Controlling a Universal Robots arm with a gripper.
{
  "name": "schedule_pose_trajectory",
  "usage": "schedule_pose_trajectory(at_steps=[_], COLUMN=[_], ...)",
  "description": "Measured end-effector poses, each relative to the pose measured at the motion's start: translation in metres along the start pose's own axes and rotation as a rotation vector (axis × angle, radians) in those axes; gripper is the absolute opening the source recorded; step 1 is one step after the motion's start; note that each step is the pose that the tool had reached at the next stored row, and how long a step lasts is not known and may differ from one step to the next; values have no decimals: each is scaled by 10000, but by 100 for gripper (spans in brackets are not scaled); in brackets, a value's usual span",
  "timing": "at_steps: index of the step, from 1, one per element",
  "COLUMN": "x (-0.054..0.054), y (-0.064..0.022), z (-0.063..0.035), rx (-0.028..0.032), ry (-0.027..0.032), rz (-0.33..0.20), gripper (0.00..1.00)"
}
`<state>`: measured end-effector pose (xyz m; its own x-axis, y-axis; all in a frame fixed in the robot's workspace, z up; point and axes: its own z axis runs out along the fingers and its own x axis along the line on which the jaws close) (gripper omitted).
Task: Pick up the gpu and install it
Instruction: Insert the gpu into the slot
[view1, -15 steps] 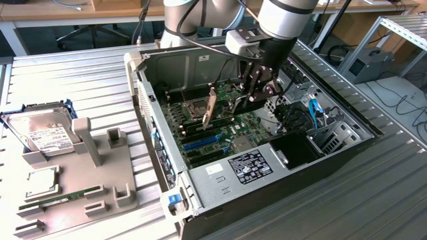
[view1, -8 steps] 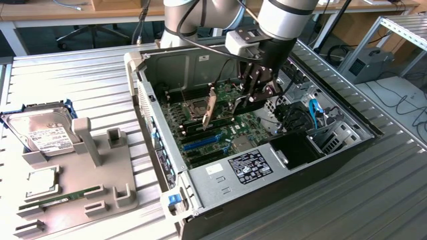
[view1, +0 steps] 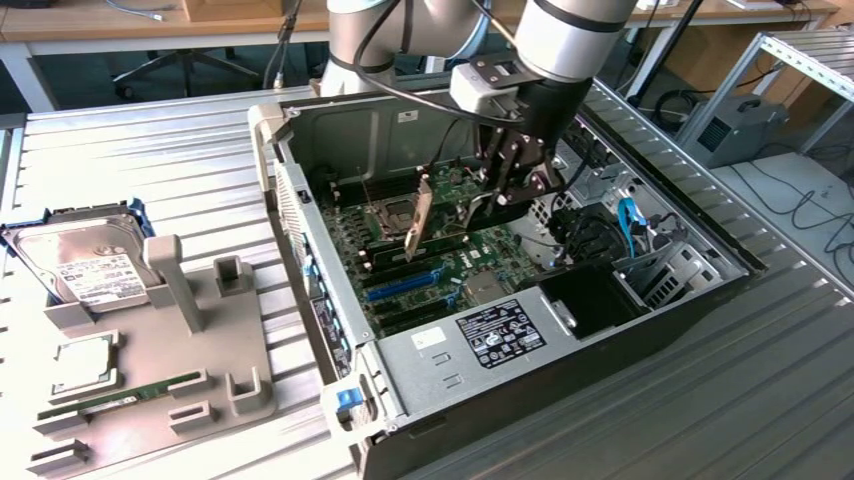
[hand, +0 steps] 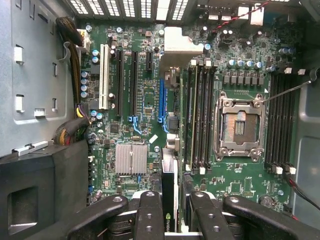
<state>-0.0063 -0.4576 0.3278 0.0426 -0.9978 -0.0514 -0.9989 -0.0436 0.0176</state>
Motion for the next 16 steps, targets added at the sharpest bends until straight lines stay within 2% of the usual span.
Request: schedule_pose_trajectory(at_steps=[16], x=[2], y=[-1], z=[36], rx=[0], ry=[0], rz=[0], gripper=[26])
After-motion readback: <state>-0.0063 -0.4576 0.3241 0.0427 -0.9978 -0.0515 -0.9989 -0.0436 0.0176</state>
